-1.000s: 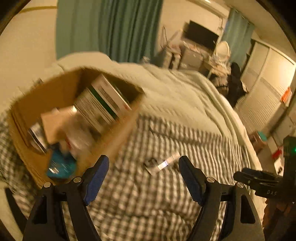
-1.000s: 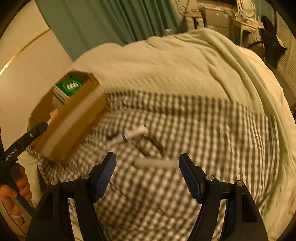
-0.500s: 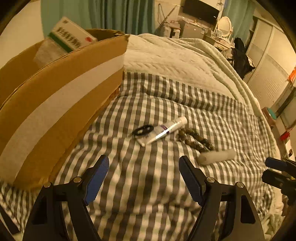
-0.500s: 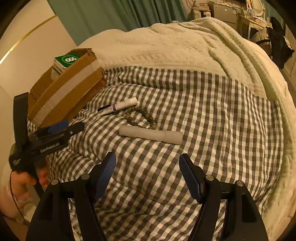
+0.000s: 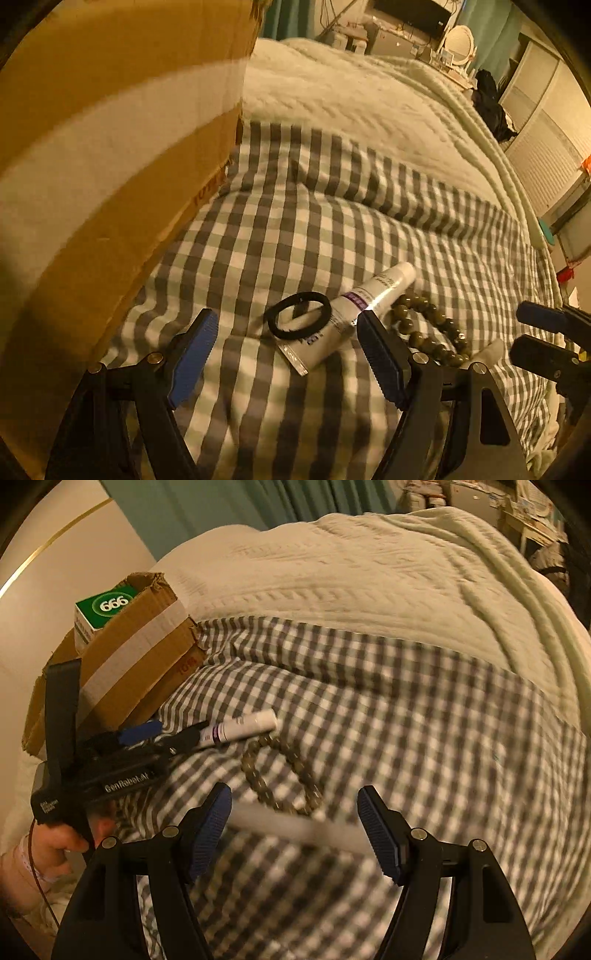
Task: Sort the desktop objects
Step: 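Grasp the black hair tie with the left tool while the right tool grasps the bead bracelet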
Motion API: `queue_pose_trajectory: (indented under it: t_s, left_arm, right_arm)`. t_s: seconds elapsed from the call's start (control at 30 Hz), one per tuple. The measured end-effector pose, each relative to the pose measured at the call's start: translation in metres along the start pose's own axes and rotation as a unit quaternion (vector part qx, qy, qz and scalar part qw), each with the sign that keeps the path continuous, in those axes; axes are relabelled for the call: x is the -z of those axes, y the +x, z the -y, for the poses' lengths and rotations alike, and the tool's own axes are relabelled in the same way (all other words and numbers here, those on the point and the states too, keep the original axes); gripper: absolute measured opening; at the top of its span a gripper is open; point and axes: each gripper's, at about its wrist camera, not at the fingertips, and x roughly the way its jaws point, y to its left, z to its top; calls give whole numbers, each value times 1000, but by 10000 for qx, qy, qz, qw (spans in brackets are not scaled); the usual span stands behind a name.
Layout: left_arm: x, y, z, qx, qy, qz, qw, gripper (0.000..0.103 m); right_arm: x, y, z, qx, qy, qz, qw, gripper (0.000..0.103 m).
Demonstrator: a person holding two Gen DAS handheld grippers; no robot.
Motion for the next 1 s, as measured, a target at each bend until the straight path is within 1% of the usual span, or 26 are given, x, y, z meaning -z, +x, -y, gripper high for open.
queue_pose_trajectory:
  t_s: [0.1, 0.13, 0.17, 0.23, 0.27, 0.3, 0.33, 0.4, 0.47, 0.53, 0.57, 0.6, 0.63, 0.67, 0.7, 0.73, 0.8, 0.83, 0.9, 0.97, 1.0]
  left_arm:
    - [-4, 9, -7, 180, -134, -102, 9997, 70]
    - [-6, 11, -9, 252, -181, -126, 9994, 64]
    - [-7, 12, -10, 351, -236, -157, 9990, 60]
    - [-8, 12, -10, 400, -247, -180, 9987, 53]
    - [-8, 13, -8, 444, -198, -204, 9986, 50]
    - [-7, 12, -8, 492, -172, -223, 9984, 44]
    - [-7, 13, -8, 556, -172, -250, 9980, 38]
    - [-6, 14, -11, 674, -235, -318, 9969, 37]
    - [-5, 14, -11, 689, -161, -350, 9969, 36]
    - [-4, 14, -11, 722, -92, -375, 9966, 30]
    - [-4, 14, -12, 738, -70, -397, 9965, 28]
    - [-4, 14, -12, 756, -49, -412, 9963, 23]
    - [-3, 13, -12, 777, -34, -427, 9961, 19]
    - [-3, 12, -12, 795, -35, -434, 9959, 16]
    - [-3, 12, -11, 816, -33, -446, 9957, 14]
    - [-1, 10, -12, 833, -29, -450, 9955, 12]
    - [1, 8, -12, 867, -40, -459, 9952, 9]
    - [2, 7, -12, 880, -48, -465, 9950, 8]
    - [3, 6, -12, 869, -83, -484, 9950, 8]
    - [5, 2, -13, 683, -130, -457, 9965, 7]
    - [6, 1, -12, 649, -143, -447, 9968, 7]
  right_arm:
    - [-10, 20, -5, -108, -62, -116, 9999, 70]
    - [-12, 25, -6, -123, -81, -147, 9998, 70]
    - [-13, 30, -6, -132, -103, -183, 9997, 70]
    - [-16, 44, -9, -164, -167, -367, 9991, 71]
    - [-17, 51, -11, -182, -204, -483, 9985, 73]
    - [-17, 59, -14, -108, -281, -614, 9977, 78]
    - [-17, 64, -16, -45, -338, -685, 9971, 80]
    - [-16, 75, -20, 64, -480, -812, 9955, 80]
    - [-14, 83, -21, 193, -556, -960, 9936, 80]
    - [-14, 87, -15, 77, -437, -970, 9943, 80]
    - [-14, 87, -13, 27, -358, -981, 9945, 76]
    - [-15, 86, -8, 18, -226, -990, 9948, 68]
    - [-16, 85, -7, 41, -179, -985, 9950, 62]
    - [-16, 85, -4, 141, -150, -1001, 9948, 43]
    - [-16, 85, -3, 270, -185, -1002, 9944, 31]
    - [-16, 84, -2, 308, -196, -996, 9944, 29]
    - [-14, 79, 4, 200, -35, -970, 9951, 24]
    - [-13, 77, 6, 172, 21, -968, 9952, 23]
    - [-11, 73, 6, 194, -11, -941, 9954, 18]
    - [-11, 67, 4, 249, -81, -878, 9958, 14]
    - [-11, 62, 3, 288, -108, -825, 9961, 13]
